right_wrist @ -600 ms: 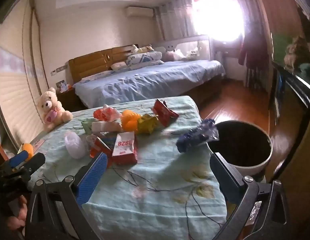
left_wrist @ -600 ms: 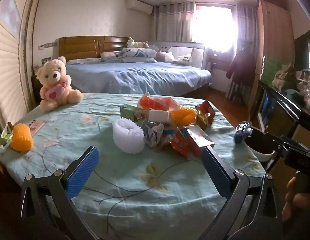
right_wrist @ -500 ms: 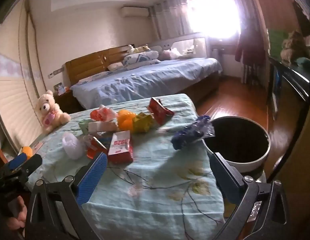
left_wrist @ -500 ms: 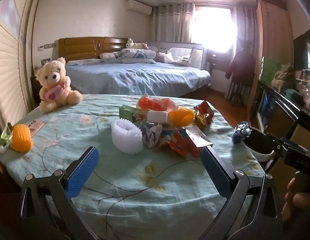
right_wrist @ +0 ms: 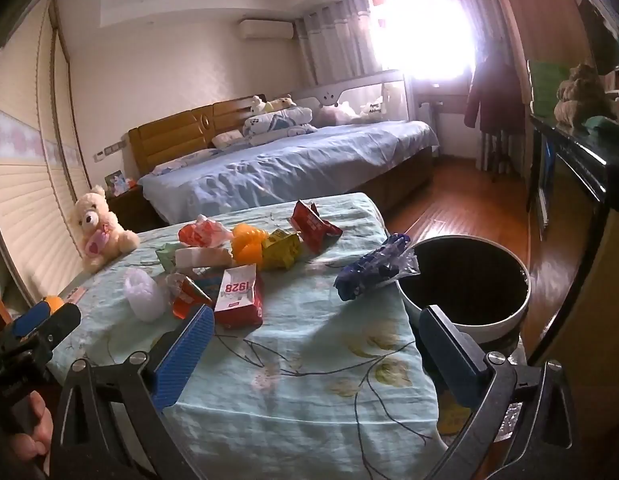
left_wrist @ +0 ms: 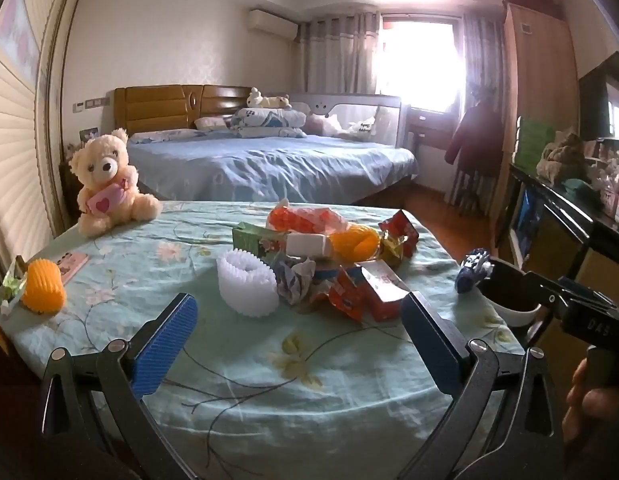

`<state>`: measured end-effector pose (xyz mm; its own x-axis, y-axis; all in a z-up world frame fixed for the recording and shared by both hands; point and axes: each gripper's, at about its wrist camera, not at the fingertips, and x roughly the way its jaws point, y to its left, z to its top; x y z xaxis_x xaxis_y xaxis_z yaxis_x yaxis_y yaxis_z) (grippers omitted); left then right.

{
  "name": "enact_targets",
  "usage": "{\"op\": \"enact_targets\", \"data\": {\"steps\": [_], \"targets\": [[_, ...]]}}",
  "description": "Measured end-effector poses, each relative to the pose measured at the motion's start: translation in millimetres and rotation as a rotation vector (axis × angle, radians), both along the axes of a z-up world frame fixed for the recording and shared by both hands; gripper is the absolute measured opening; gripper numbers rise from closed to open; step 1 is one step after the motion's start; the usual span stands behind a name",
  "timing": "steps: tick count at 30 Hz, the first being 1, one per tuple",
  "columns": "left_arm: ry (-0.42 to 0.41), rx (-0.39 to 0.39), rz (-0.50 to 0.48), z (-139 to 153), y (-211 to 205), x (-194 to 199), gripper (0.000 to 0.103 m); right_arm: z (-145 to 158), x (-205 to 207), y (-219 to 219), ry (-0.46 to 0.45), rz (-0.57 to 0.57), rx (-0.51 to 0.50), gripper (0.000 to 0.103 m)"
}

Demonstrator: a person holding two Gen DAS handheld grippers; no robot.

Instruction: Collect trash

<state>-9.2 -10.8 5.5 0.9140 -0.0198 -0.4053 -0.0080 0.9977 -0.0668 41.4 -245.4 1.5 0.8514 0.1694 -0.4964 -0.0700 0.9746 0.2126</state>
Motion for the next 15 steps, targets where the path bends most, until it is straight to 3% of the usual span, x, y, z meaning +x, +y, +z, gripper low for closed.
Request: {"op": "enact_targets", "data": {"steps": [15], "targets": [[-0.001,0.003,-0.003,2.0,-0.9,-2.2,0.103,-1.7,0.2,3.1,0.011,0.014,0.007,0.103]]}}
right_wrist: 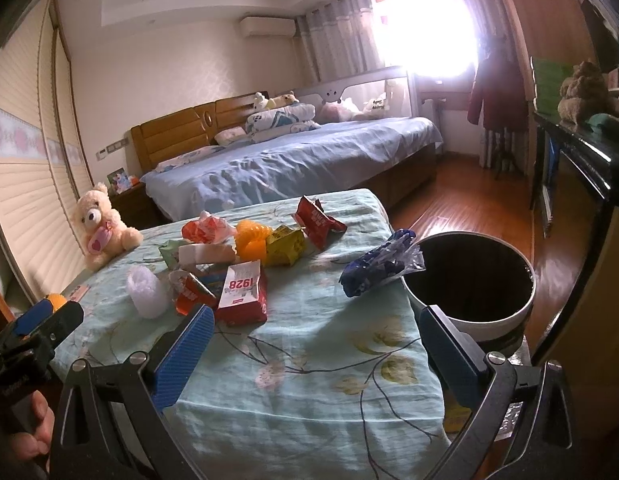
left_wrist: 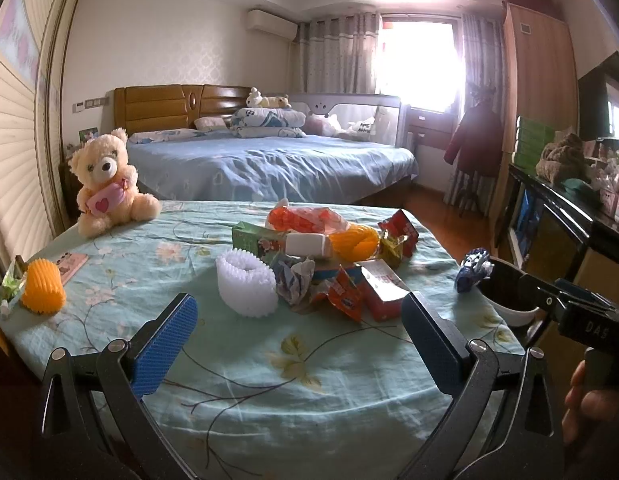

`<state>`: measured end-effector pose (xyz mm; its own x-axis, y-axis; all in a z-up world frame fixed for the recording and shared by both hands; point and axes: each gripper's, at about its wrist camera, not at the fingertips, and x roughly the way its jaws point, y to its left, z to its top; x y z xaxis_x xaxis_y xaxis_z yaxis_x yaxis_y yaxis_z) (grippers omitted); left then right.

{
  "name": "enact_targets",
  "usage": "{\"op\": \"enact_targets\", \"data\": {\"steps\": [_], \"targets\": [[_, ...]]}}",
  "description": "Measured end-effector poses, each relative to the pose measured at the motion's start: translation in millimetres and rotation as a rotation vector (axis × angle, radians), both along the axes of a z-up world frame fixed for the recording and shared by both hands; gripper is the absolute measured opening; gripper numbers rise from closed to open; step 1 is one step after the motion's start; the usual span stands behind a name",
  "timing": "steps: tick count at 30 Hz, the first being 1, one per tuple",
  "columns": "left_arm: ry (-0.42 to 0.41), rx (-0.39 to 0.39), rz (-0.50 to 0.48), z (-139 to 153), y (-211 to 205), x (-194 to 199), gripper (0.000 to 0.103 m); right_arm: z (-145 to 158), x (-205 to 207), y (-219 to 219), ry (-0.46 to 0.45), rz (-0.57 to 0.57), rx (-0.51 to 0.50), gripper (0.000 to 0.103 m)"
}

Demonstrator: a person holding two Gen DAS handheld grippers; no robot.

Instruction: Collect trash

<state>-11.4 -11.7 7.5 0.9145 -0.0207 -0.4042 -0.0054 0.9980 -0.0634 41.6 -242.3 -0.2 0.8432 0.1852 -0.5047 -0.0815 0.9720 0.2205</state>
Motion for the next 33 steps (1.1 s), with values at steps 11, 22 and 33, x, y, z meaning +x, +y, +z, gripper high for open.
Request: {"op": "enact_targets", "data": {"steps": [11,22,33], "targets": [[0.003,-0.002,-0.001,-1.0,0.5,0.3,0.103,0.5,0.9,3.2,0.007,0.01,0.006,0.103],[0.006,-0.004,-0.001,-3.1,0.0,0.4,0.103,-2.3,1.9,5.0,0.019,0.017,0.012,0.103],[0.013,-0.009,-0.004,-6.8,0.1,0.4,0.103,-5.3,2.2,4.4,0.027,0.018,0.015,0.103]]}}
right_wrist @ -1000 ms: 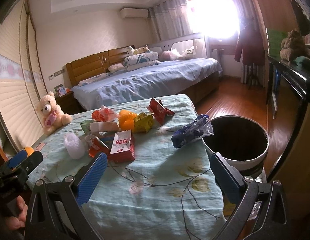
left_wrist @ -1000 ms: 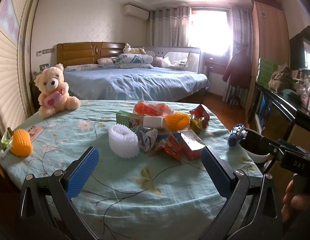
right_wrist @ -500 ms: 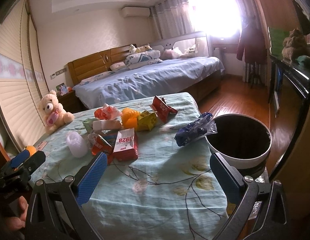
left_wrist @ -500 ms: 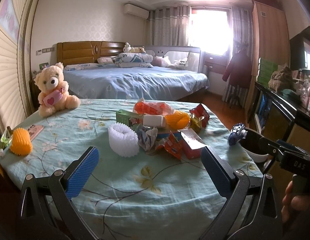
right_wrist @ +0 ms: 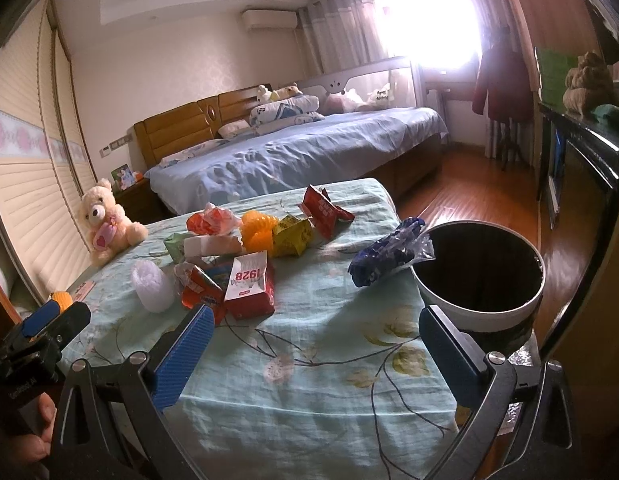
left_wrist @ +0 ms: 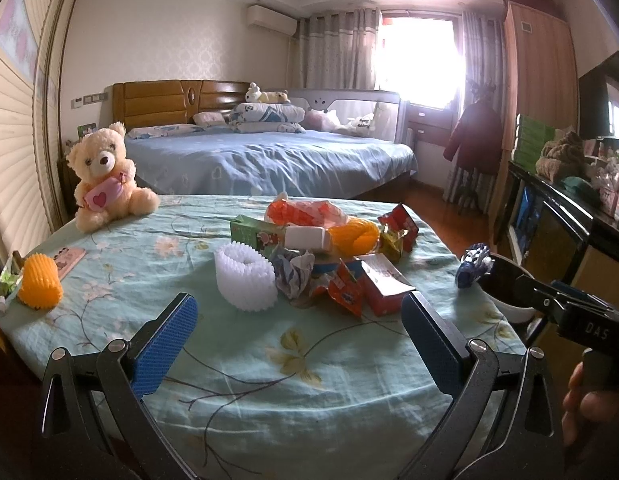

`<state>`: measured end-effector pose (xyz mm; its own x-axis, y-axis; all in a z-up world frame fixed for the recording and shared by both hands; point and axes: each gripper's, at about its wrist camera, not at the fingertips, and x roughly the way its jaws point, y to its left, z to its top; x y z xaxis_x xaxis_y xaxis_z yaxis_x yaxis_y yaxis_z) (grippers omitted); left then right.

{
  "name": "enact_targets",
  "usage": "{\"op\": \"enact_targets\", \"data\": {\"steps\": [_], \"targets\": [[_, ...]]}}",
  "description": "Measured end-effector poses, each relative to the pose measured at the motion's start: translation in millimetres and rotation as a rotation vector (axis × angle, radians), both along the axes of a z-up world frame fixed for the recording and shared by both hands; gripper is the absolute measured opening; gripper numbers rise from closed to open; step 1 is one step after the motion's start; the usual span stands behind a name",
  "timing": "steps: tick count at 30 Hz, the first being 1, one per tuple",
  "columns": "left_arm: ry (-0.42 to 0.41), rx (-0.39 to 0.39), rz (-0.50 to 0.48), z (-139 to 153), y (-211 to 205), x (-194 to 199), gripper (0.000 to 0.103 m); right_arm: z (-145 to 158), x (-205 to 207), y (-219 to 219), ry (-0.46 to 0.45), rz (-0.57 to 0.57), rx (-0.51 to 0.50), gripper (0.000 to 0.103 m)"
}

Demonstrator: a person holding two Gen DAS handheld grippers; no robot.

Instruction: Collect trash

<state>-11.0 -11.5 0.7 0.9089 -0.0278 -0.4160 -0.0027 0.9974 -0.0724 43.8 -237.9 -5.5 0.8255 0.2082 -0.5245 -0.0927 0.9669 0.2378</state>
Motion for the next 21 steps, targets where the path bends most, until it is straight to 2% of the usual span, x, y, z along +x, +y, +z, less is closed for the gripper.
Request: {"op": "enact_targets", "data": {"steps": [13,21], "targets": [[0.007,-0.001,-0.003,-2,-1,2,0.103,-3,0,-1,0.005,-0.001,0.002,0.103],[0.047,-0.007,-0.019,-10,-5,11,0.103,-10,6,-9,0.029,-0.017,0.002,0.103]]}}
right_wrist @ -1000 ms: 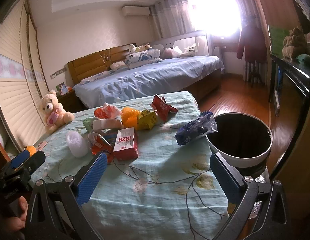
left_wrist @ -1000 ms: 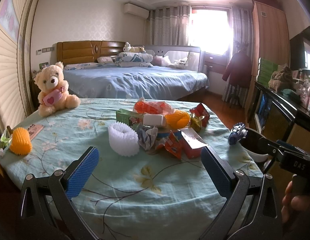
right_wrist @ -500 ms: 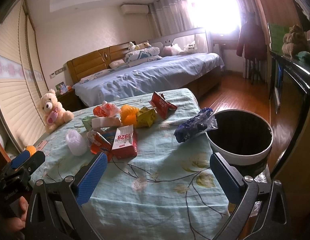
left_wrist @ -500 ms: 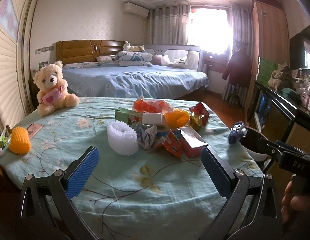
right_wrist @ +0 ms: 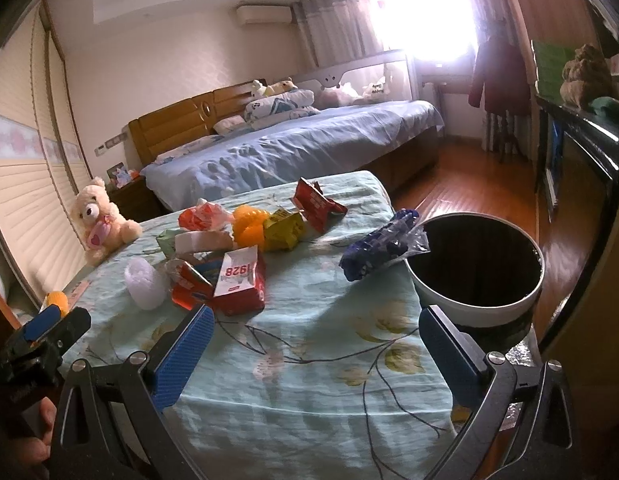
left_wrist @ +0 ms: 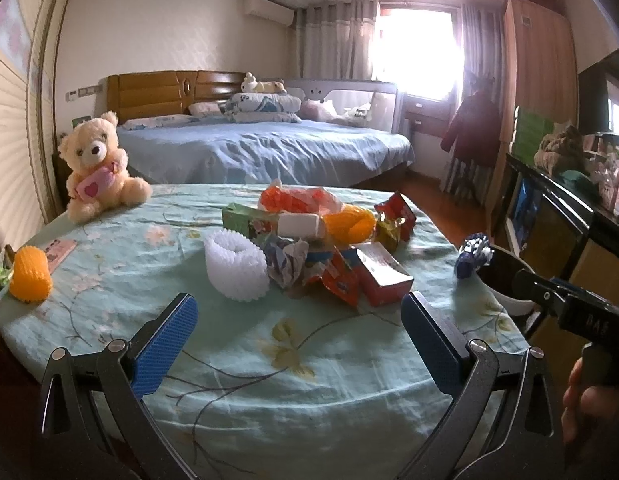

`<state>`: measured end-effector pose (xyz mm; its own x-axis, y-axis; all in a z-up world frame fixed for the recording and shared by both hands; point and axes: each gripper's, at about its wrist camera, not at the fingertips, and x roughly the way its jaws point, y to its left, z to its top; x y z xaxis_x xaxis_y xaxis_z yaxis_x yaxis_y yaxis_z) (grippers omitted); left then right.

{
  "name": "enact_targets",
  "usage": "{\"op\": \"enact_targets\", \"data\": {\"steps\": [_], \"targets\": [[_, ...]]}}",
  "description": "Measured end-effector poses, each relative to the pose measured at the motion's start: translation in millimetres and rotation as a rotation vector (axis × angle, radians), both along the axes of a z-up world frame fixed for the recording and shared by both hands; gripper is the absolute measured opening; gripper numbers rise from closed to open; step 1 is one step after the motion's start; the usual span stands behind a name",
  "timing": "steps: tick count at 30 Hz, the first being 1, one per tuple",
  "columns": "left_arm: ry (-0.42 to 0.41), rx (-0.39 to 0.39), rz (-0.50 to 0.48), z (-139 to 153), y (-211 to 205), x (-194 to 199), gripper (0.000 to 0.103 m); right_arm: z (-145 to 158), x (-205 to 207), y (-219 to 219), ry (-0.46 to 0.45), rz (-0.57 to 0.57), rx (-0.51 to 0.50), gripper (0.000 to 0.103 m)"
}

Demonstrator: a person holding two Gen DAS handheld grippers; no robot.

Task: Collect trash
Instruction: 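Reach the right gripper to the blue plastic bag and close on it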

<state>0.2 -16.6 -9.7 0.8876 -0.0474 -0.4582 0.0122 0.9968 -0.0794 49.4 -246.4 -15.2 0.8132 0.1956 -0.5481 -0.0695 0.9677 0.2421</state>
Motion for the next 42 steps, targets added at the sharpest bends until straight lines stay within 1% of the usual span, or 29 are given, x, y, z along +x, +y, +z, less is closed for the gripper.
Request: {"op": "enact_targets", "data": {"steps": [7,12,16,23,31,36,39,42], "targets": [[0.051,-0.004,-0.03,-8,-9,16,0.103,-7,11,-14,0.04,-0.031,0.008,0.103],[0.093,-0.022,-0.077,-15,-23,31,0.103,-13,22,-25,0.069,-0.044,0.013,0.102],[0.142,-0.036,-0.118,-24,-38,46,0.103,-17,34,-34,0.088,-0.053,0.02,0.102],[0.178,-0.023,-0.157,-26,-62,70,0.1,-27,59,-49,0.146,-0.057,0.056,0.094],[0.212,-0.014,-0.167,-28,-80,97,0.099,-36,85,-63,0.189,-0.053,0.094,0.09],[0.246,0.018,-0.142,-34,-89,116,0.099,-42,105,-69,0.225,-0.048,0.124,0.087],[0.272,0.019,-0.125,-39,-88,127,0.099,-48,116,-70,0.248,-0.045,0.135,0.087],[0.294,0.029,-0.122,-43,-89,136,0.099,-53,127,-67,0.272,-0.031,0.141,0.082]]}}
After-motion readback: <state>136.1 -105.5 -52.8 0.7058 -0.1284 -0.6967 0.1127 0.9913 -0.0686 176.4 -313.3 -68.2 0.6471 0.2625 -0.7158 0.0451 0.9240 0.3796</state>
